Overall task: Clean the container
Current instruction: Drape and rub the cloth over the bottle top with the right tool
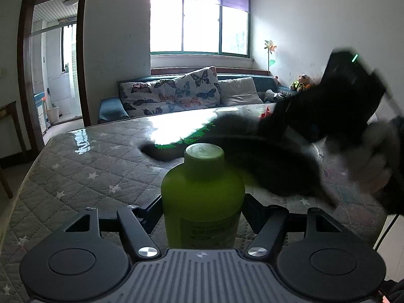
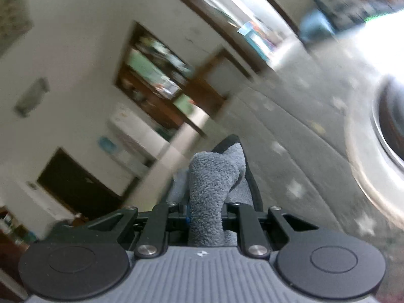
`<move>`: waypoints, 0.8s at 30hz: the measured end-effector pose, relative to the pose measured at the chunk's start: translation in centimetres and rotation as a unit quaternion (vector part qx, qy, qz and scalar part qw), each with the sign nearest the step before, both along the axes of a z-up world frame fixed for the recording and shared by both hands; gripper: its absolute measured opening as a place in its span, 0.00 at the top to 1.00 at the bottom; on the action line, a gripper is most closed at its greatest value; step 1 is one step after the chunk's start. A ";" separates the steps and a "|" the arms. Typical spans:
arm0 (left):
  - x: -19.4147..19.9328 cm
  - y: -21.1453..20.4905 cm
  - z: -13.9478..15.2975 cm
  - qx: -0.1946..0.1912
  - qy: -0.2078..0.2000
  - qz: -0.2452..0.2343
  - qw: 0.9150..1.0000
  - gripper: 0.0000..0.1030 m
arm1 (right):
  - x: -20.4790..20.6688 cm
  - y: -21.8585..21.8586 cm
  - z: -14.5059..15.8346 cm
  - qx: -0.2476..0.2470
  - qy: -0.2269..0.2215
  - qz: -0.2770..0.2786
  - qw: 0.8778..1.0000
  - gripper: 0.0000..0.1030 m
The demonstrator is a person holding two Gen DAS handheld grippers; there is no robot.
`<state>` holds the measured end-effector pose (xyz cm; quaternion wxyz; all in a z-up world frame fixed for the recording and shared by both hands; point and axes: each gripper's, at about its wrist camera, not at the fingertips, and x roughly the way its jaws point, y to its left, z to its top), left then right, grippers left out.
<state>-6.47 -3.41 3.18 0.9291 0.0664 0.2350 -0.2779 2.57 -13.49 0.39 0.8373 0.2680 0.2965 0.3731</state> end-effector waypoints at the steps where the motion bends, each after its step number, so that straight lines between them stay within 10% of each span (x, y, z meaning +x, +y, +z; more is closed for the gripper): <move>1: 0.0 0.0 0.0 0.000 0.000 0.000 1.000 0.31 | -0.5 0.6 0.9 -0.008 -0.020 0.009 1.000 0.85; 9: 0.1 -0.2 -0.1 0.005 0.001 0.005 1.000 0.31 | -3.2 7.2 3.6 -0.163 -0.139 0.033 0.976 0.85; 24: 0.3 -0.1 -0.2 0.002 -0.002 0.002 1.000 0.31 | 0.1 3.0 -1.8 -0.111 0.011 -0.018 0.994 0.85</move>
